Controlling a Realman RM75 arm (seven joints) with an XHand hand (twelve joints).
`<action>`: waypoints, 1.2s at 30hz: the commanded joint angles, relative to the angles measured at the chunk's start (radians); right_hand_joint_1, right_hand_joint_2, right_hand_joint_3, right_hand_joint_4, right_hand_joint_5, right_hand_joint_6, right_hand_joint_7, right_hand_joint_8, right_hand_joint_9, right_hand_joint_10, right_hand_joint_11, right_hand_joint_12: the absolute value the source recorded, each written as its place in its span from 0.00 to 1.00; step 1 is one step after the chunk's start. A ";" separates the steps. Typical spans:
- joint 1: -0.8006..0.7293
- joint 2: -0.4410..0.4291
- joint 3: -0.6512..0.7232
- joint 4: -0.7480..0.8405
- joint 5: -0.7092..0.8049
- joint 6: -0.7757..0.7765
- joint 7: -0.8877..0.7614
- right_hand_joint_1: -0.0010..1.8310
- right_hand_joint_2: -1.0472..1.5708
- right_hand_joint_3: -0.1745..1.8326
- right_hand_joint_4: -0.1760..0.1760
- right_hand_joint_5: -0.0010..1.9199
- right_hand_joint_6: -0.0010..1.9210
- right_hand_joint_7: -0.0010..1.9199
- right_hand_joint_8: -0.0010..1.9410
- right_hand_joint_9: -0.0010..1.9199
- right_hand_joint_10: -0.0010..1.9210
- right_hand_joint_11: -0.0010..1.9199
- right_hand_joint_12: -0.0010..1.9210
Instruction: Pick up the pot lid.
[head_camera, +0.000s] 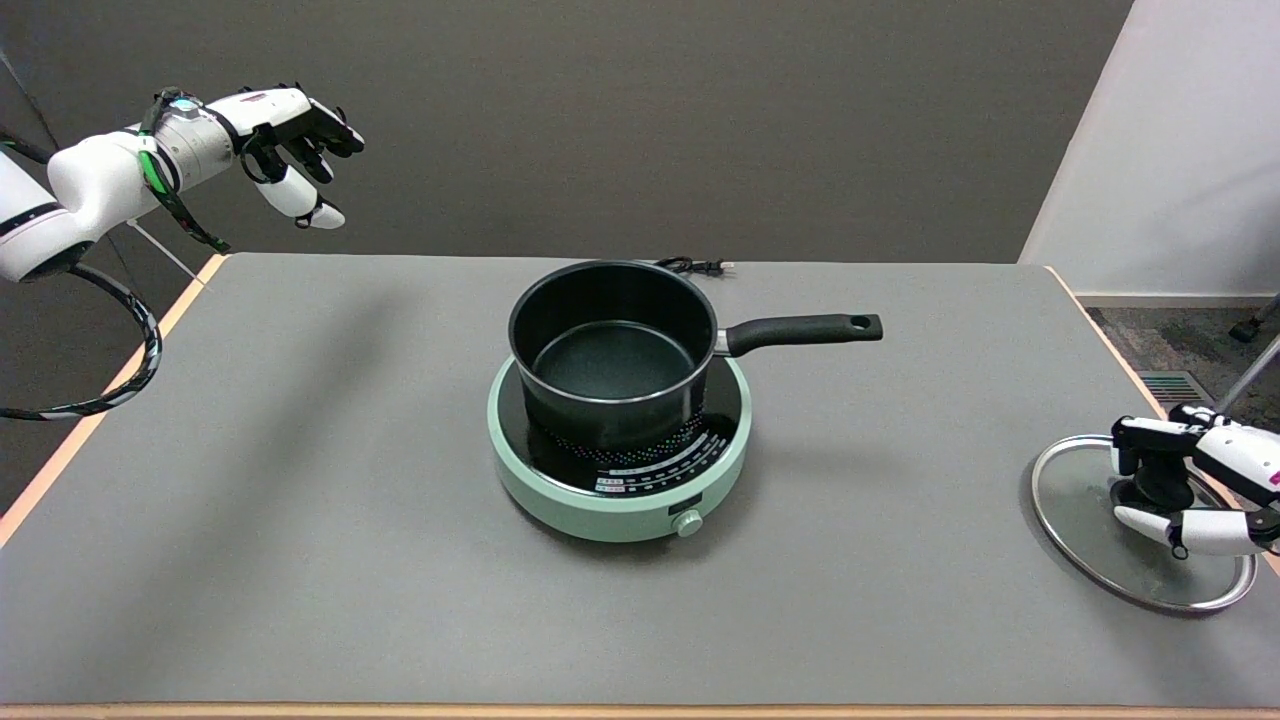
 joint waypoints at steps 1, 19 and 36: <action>0.006 0.004 -0.004 -0.010 0.003 -0.005 0.026 0.71 0.77 0.47 0.82 0.22 0.89 0.34 0.91 0.31 1.00 0.13 1.00; 0.011 0.007 0.011 0.025 0.002 -0.047 0.054 0.71 0.77 0.47 0.78 0.21 0.90 0.34 0.92 0.33 1.00 0.15 1.00; 0.026 0.053 0.012 0.129 -0.002 -0.059 0.131 0.71 0.76 0.49 0.77 0.22 0.90 0.35 0.91 0.34 1.00 0.17 1.00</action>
